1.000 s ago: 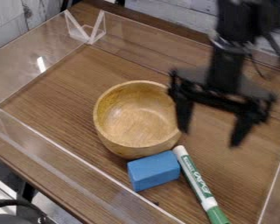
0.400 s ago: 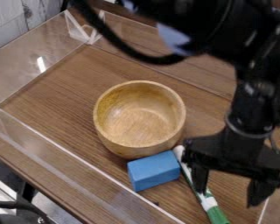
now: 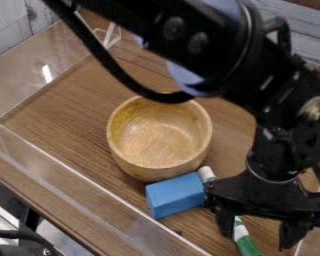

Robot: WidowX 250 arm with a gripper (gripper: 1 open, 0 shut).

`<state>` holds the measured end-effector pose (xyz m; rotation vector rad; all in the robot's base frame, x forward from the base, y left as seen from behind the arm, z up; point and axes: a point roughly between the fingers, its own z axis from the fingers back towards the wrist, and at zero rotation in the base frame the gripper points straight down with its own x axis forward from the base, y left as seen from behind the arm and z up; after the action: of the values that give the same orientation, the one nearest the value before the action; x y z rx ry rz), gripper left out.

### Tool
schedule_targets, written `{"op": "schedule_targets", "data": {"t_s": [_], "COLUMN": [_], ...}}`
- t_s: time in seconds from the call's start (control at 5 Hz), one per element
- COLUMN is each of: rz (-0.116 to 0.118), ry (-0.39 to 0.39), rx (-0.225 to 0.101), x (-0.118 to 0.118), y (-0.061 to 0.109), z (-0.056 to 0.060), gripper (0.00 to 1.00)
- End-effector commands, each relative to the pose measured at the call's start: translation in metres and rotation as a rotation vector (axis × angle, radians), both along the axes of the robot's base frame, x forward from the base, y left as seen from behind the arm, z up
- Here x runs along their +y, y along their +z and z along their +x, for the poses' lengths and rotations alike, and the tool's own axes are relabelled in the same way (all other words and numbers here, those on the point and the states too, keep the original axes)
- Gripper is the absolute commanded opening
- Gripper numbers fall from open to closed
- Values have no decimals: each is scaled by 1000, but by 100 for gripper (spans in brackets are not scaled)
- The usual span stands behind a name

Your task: Put the green marker in the brown bowl

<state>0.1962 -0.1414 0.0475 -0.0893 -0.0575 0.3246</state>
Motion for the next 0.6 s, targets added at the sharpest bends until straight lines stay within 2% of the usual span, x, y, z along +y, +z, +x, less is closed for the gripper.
{"op": "schedule_targets", "data": {"t_s": [0.0, 0.2, 0.4], "rz": [-37, -54, -54], "ry": [11, 24, 28], "rx": [-29, -28, -26], "x": [-5, -6, -4], "y": [-1, -9, -14], "z": [3, 4, 7], "gripper": [100, 100, 100]}}
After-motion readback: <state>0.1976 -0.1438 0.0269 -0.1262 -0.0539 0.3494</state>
